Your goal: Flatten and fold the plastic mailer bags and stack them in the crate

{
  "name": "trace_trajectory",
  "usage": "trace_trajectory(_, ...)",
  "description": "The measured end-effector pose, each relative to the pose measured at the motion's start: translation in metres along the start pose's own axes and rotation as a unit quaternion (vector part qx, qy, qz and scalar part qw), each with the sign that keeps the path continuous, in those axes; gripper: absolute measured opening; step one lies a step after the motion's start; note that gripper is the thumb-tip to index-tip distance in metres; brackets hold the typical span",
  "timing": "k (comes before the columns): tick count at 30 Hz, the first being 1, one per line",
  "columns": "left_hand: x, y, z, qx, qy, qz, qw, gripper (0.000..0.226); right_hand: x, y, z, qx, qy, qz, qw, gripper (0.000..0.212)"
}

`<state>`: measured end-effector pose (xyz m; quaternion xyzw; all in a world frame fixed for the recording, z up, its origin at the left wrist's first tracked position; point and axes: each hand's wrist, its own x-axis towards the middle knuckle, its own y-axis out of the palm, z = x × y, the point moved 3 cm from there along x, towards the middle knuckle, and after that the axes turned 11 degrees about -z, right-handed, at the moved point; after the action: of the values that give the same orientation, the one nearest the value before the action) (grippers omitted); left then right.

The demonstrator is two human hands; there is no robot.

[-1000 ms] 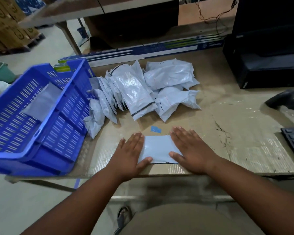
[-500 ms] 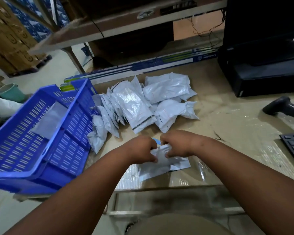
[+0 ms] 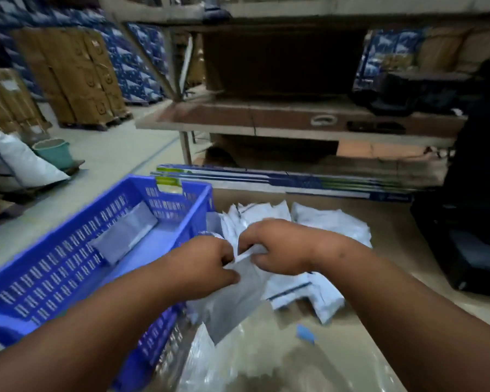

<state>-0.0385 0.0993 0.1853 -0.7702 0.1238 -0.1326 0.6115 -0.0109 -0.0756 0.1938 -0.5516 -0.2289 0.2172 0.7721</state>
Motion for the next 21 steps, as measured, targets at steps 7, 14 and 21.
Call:
trace_trajectory(7, 0.026, -0.079, 0.103, 0.06, -0.07, -0.085, 0.992, 0.024, 0.131, -0.019, 0.055, -0.063, -0.062, -0.057, 0.994, 0.036)
trace_trajectory(14, 0.064, -0.088, 0.225, 0.135, -0.127, -0.121, 0.975, 0.017, 0.261, 0.02, 0.093, -0.168, -0.096, -0.091, 0.977, 0.045)
trace_trajectory(21, 0.104, -0.018, 0.332, 0.086, -0.211, -0.078, 0.971, 0.029, 0.315, 0.11, 0.08, -0.205, -0.01, -0.021, 0.978, 0.064)
